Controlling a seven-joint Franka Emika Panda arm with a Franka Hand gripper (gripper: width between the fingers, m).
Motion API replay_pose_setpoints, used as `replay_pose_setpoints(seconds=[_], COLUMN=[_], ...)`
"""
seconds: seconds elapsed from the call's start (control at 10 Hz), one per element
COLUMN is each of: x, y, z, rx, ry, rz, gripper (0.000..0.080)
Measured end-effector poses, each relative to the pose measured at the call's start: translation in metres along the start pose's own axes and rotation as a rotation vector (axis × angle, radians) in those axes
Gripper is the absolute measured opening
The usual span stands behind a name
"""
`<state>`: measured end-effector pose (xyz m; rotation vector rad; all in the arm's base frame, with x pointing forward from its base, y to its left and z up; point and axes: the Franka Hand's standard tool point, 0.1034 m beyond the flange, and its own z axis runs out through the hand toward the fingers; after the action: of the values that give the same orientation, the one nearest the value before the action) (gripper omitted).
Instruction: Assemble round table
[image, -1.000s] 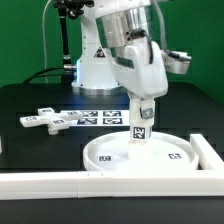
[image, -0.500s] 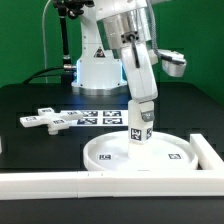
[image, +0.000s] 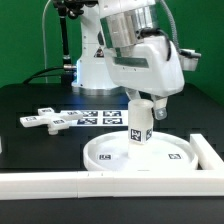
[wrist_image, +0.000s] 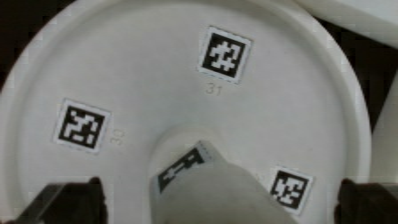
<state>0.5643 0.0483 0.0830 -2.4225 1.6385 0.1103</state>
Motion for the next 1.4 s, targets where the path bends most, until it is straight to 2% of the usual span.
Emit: replay_pose_setpoints(seconds=[0.3, 0.6, 0.8, 1.2, 1.4], x=[0.001, 0.006, 0.014, 0.015, 0.016], y=[0.001, 0.000, -0.004, -0.003, -0.002], z=[0.000, -0.003, -0.006, -0.004, -0.003], rx=[-0.006, -0.048, -0.074, -0.075, -0.096], ry=[0.003, 0.031, 0.000, -0.006, -0.011], rz=[-0.252, -0.657, -0.919, -1.176, -1.455], gripper=[0.0648, 0.0648, 0.0648, 0.0648, 0.0648])
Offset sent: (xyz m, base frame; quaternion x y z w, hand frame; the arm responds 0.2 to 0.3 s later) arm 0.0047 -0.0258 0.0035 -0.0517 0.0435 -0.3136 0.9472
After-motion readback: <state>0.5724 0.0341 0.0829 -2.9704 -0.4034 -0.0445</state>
